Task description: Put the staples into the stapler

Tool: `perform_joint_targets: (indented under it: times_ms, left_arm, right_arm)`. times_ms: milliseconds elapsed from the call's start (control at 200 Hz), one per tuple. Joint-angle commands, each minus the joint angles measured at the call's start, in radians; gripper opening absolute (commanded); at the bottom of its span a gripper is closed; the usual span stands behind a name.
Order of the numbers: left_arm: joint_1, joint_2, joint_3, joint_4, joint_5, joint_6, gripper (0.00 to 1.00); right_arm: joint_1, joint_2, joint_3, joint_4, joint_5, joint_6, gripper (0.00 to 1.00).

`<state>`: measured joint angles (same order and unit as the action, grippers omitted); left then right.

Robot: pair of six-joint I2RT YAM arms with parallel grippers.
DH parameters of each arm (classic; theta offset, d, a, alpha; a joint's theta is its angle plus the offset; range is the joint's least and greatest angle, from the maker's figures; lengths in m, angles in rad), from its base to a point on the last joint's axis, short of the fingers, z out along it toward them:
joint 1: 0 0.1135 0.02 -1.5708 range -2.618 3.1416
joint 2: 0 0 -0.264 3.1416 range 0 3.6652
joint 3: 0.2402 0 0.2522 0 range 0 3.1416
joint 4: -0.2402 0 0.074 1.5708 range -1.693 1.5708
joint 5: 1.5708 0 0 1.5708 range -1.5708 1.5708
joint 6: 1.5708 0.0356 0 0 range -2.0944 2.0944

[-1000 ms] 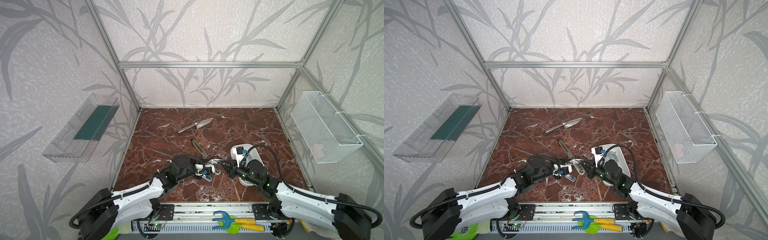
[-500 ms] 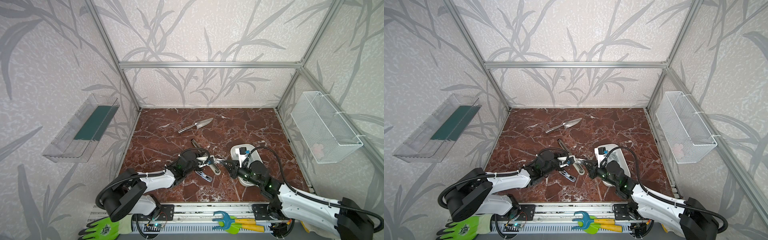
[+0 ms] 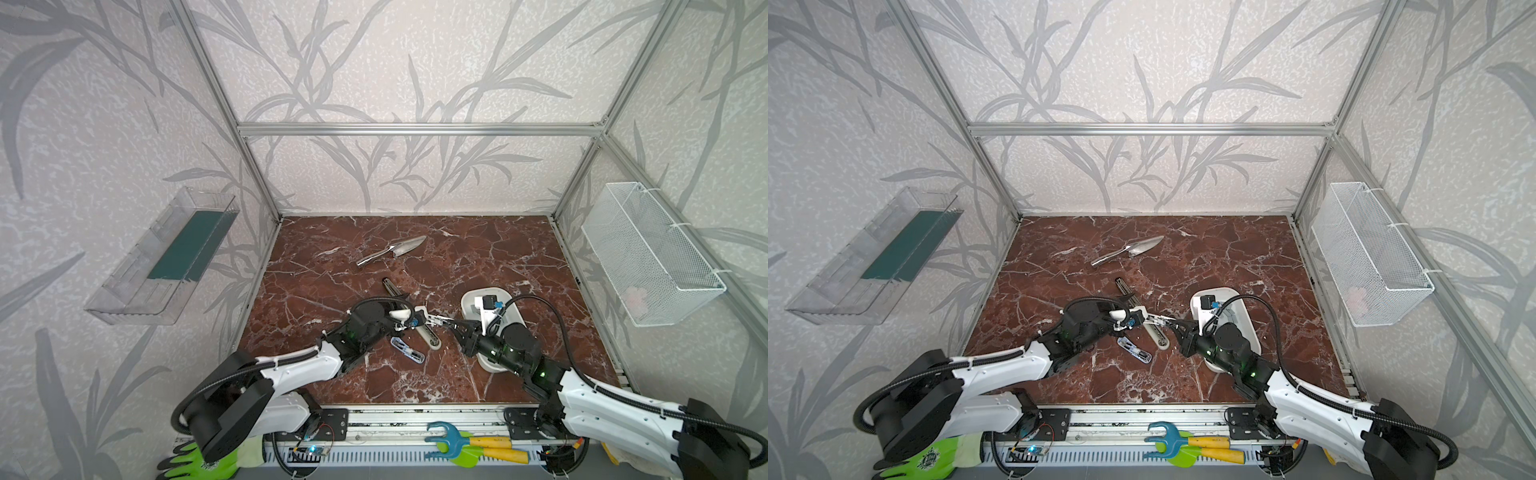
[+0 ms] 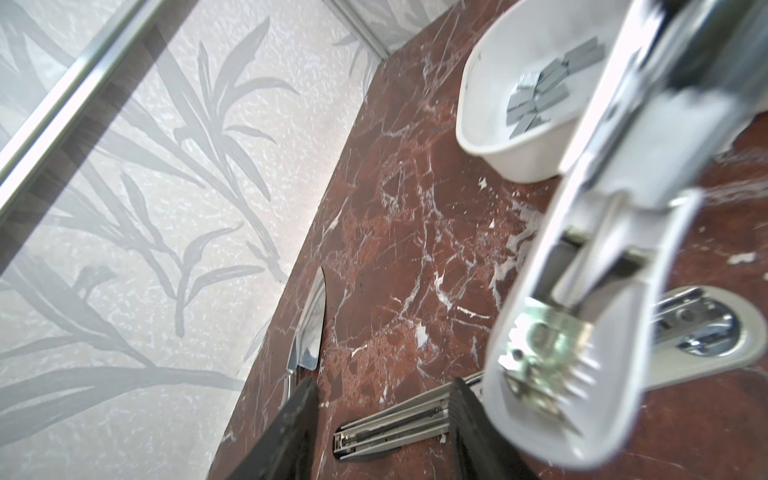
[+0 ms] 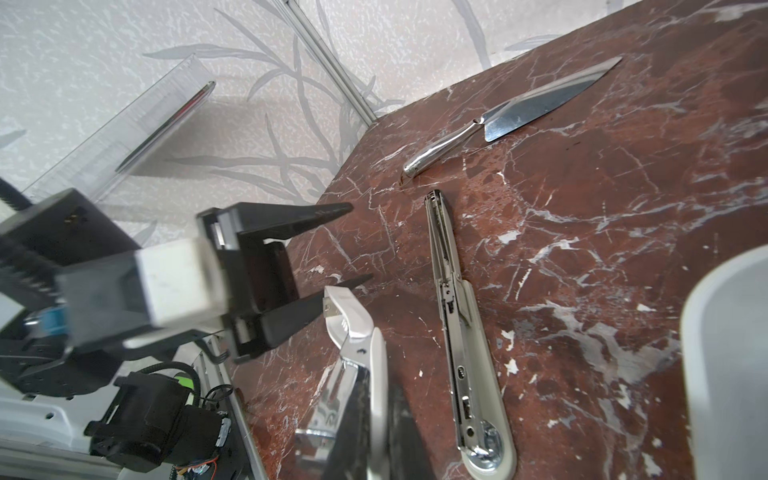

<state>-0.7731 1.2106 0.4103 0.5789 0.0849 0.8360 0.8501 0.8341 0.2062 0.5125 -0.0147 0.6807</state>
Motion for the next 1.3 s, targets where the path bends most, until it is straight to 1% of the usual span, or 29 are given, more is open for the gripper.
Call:
perform_joint_targets:
  times_ms: [0, 60, 120, 175, 280, 440, 725, 785, 860, 955, 1140, 1294]
  left_arm:
    - [-0.011, -0.055, 0.028, -0.203, 0.193, 0.062, 0.55]
    - [-0.033, -0.064, 0.026, -0.245, 0.225, 0.114, 0.57]
    - [-0.057, -0.061, 0.007, -0.210, 0.225, 0.141, 0.59]
    - [-0.068, -0.052, 0.002, -0.197, 0.215, 0.151, 0.61]
    - [-0.076, -0.034, 0.030, -0.226, 0.191, 0.155, 0.62]
    - [-0.115, -0.006, 0.075, -0.255, 0.195, 0.172, 0.63]
    - [-0.153, 0.048, 0.121, -0.175, 0.194, 0.136, 0.64]
    - [-0.157, 0.063, 0.130, -0.175, 0.178, 0.137, 0.64]
    - [-0.157, 0.086, 0.134, -0.167, 0.131, 0.135, 0.64]
    - [-0.158, 0.112, 0.126, -0.121, 0.087, 0.129, 0.64]
    - [-0.163, 0.132, 0.153, -0.109, 0.164, 0.108, 0.62]
    - [-0.168, 0.169, 0.170, -0.036, 0.155, 0.080, 0.60]
  right_arm:
    - [0.002, -0.031, -0.008, -0.007, 0.051, -0.018, 0.00]
    - [0.002, -0.042, -0.010, -0.017, 0.060, -0.022, 0.00]
    - [0.003, -0.055, -0.011, -0.031, 0.069, -0.028, 0.00]
    - [0.003, -0.069, -0.013, -0.042, 0.076, -0.031, 0.00]
    - [0.003, -0.094, -0.014, -0.059, 0.080, -0.037, 0.00]
    - [0.003, -0.096, -0.013, -0.048, 0.068, -0.037, 0.00]
    - [0.003, -0.007, -0.001, 0.027, 0.021, -0.029, 0.00]
    - [0.002, 0.006, -0.001, 0.039, 0.015, -0.027, 0.00]
    - [0.003, 0.008, -0.003, 0.043, 0.015, -0.023, 0.00]
    - [0.004, 0.006, -0.007, 0.048, 0.012, -0.021, 0.00]
    - [0.003, 0.036, -0.004, 0.080, -0.010, -0.008, 0.00]
    - [0.004, 0.059, -0.004, 0.103, -0.019, 0.000, 0.00]
